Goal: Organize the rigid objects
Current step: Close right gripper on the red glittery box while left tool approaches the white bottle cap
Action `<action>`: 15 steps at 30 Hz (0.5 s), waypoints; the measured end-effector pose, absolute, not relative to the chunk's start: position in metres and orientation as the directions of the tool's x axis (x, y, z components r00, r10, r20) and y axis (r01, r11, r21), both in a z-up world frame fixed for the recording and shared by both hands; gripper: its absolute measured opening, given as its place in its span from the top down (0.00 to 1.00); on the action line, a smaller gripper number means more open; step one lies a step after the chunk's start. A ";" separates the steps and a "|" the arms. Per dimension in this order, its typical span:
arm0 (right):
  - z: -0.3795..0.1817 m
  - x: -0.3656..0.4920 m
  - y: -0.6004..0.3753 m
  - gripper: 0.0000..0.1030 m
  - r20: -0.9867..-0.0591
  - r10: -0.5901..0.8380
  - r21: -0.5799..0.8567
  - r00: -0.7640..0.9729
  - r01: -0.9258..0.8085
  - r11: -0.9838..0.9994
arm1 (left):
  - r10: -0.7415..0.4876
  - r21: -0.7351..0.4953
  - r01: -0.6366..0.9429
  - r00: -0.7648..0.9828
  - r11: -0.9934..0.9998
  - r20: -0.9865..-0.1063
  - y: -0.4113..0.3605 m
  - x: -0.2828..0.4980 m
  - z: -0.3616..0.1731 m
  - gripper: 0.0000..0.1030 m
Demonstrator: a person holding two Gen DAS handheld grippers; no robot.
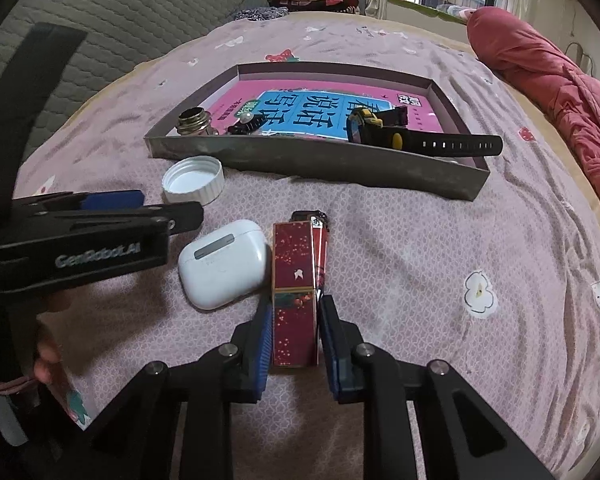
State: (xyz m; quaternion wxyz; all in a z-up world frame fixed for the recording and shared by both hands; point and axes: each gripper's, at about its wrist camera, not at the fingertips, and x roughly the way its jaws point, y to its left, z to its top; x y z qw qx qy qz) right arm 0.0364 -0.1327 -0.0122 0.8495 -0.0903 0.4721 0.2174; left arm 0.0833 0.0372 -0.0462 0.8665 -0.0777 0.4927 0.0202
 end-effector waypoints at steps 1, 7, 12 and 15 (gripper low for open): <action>-0.012 0.036 -0.134 0.78 -0.840 0.285 0.051 0.461 -0.457 0.888 | -0.040 -0.114 -0.113 0.515 0.987 -0.856 0.038 0.085 -0.047 0.35; -0.010 0.035 -0.135 0.79 -0.839 0.297 0.055 0.455 -0.473 0.879 | -0.044 -0.130 -0.128 0.525 0.983 -0.850 0.041 0.097 -0.048 0.35; -0.008 0.035 -0.139 0.79 -0.835 0.309 0.067 0.454 -0.474 0.878 | -0.037 -0.122 -0.126 0.532 0.984 -0.846 0.039 0.104 -0.052 0.35; -0.007 0.036 -0.140 0.79 -0.833 0.315 0.075 0.456 -0.470 0.880 | -0.027 -0.112 -0.127 0.539 0.986 -0.842 0.038 0.105 -0.053 0.35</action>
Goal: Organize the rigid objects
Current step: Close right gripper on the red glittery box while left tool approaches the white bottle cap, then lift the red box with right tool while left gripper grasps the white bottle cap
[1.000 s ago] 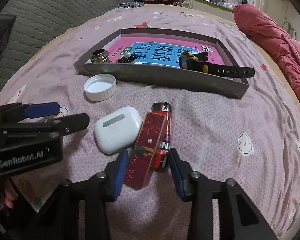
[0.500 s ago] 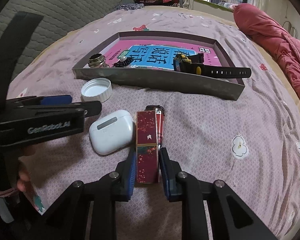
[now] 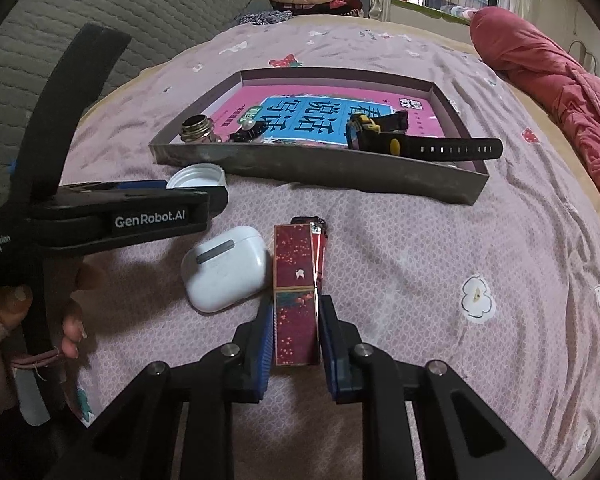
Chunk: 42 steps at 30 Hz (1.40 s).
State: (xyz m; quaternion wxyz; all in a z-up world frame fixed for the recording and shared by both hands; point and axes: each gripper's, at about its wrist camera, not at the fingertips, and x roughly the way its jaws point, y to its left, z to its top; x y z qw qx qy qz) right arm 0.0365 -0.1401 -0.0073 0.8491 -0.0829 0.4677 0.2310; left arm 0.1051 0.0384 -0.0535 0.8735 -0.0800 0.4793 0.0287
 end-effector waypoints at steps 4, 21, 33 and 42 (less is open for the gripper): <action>-0.007 0.039 -0.143 0.79 -0.829 0.324 0.091 0.455 -0.463 0.882 | -0.022 -0.106 -0.125 0.541 0.986 -0.841 0.037 0.108 -0.055 0.38; -0.004 0.050 -0.157 0.79 -0.814 0.352 0.144 0.461 -0.427 0.893 | -0.083 -0.143 -0.061 0.568 0.988 -0.819 0.028 0.086 -0.037 0.50; 0.000 0.052 -0.159 0.79 -0.804 0.364 0.157 0.471 -0.422 0.893 | -0.080 -0.117 -0.027 0.580 0.993 -0.811 0.014 0.060 -0.019 0.50; -0.013 0.066 -0.157 0.79 -0.815 0.376 0.192 0.441 -0.408 0.893 | -0.085 -0.128 -0.035 0.577 0.991 -0.812 0.017 0.060 -0.019 0.50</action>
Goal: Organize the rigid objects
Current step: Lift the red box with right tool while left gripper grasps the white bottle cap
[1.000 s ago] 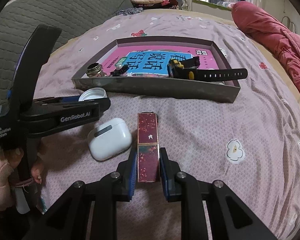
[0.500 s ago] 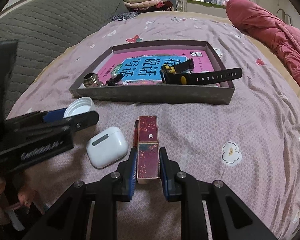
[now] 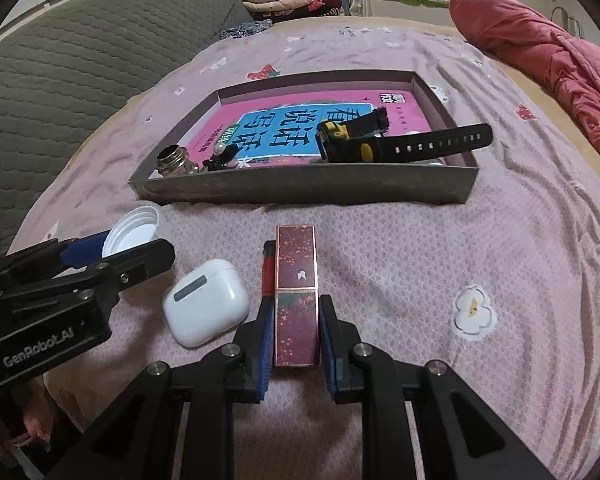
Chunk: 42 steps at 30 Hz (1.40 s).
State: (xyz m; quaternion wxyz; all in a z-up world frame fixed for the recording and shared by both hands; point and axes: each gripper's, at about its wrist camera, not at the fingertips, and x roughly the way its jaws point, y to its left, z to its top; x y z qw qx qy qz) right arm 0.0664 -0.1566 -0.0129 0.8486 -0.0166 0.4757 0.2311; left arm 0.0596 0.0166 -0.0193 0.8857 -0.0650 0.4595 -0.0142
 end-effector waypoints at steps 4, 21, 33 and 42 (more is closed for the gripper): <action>-0.013 0.075 -0.159 0.79 -0.807 0.406 0.236 0.429 -0.397 0.887 | -0.087 -0.137 -0.044 0.576 0.990 -0.813 0.019 0.062 -0.020 0.50; 0.014 0.074 -0.163 0.79 -0.759 0.460 0.271 0.461 -0.418 0.867 | -0.082 -0.149 -0.062 0.602 0.987 -0.794 0.025 0.070 -0.006 0.50; 0.034 0.083 -0.161 0.79 -0.735 0.464 0.254 0.495 -0.434 0.864 | -0.079 -0.147 -0.056 0.633 0.988 -0.770 0.028 0.079 0.012 0.50; 0.044 0.092 -0.159 0.79 -0.720 0.464 0.242 0.515 -0.441 0.864 | -0.075 -0.139 -0.047 0.650 0.989 -0.756 0.029 0.089 0.022 0.49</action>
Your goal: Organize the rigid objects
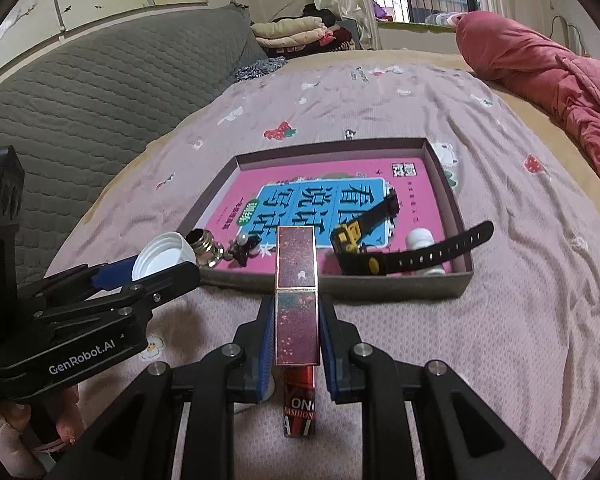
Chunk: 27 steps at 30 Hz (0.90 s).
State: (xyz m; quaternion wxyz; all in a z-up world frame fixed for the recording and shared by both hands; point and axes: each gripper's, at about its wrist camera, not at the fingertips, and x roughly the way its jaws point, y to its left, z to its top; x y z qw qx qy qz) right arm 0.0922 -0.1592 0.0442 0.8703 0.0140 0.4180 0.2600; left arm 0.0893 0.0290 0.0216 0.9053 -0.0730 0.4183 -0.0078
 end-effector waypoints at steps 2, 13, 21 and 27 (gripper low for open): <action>0.046 0.094 -0.159 0.79 -0.717 0.466 0.242 0.518 -0.443 0.864 | -0.074 -0.136 -0.045 0.652 0.990 -0.755 0.028 0.090 0.023 0.50; 0.052 0.107 -0.159 0.79 -0.707 0.463 0.238 0.535 -0.437 0.867 | -0.067 -0.134 -0.051 0.659 0.990 -0.749 0.031 0.103 0.026 0.50; 0.055 0.116 -0.151 0.79 -0.702 0.469 0.237 0.536 -0.446 0.863 | -0.061 -0.132 -0.059 0.656 0.990 -0.752 0.034 0.115 0.024 0.49; 0.053 0.127 -0.137 0.79 -0.707 0.471 0.228 0.528 -0.460 0.858 | -0.047 -0.122 -0.072 0.643 0.990 -0.764 0.041 0.127 0.017 0.49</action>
